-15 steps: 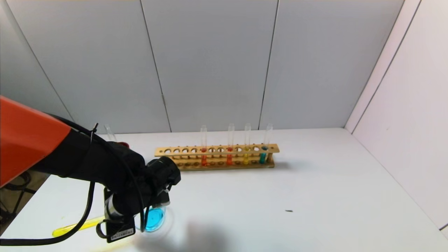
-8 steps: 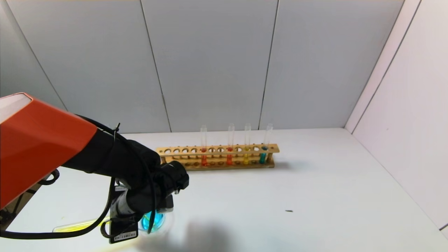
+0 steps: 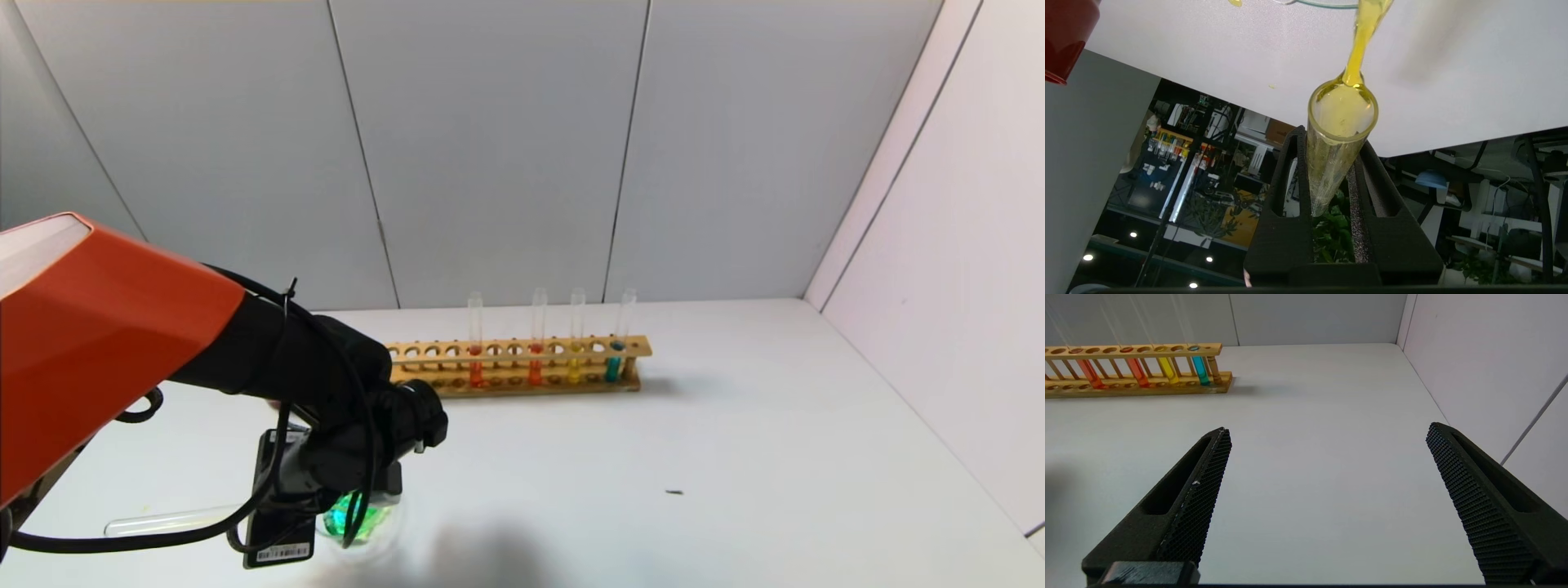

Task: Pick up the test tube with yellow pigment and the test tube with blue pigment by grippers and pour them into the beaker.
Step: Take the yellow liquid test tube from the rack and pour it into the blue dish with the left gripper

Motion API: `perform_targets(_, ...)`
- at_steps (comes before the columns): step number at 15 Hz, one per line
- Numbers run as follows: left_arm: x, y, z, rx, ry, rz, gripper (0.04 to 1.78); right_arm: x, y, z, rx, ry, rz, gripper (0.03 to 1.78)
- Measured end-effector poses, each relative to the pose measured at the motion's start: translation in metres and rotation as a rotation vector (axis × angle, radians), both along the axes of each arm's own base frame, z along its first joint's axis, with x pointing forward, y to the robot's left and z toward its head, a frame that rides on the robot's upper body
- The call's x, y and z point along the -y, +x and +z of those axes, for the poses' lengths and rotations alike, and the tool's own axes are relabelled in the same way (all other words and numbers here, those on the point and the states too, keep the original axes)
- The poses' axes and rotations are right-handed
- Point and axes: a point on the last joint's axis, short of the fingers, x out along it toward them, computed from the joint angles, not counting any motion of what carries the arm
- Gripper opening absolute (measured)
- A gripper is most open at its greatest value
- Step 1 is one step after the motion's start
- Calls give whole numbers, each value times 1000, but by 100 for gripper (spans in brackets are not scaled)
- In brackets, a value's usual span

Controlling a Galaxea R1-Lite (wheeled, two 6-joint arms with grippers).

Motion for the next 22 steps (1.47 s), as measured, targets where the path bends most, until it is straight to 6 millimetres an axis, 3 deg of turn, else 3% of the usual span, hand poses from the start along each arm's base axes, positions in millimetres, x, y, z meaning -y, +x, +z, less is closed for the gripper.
perform_targets(8, 10, 6, 12, -57, 55, -22, 31, 0, 0, 0, 1, 0, 0, 174)
perform_targets(22, 17, 11, 5, -120, 124, -35, 31, 0, 0, 0, 0, 0, 0, 174)
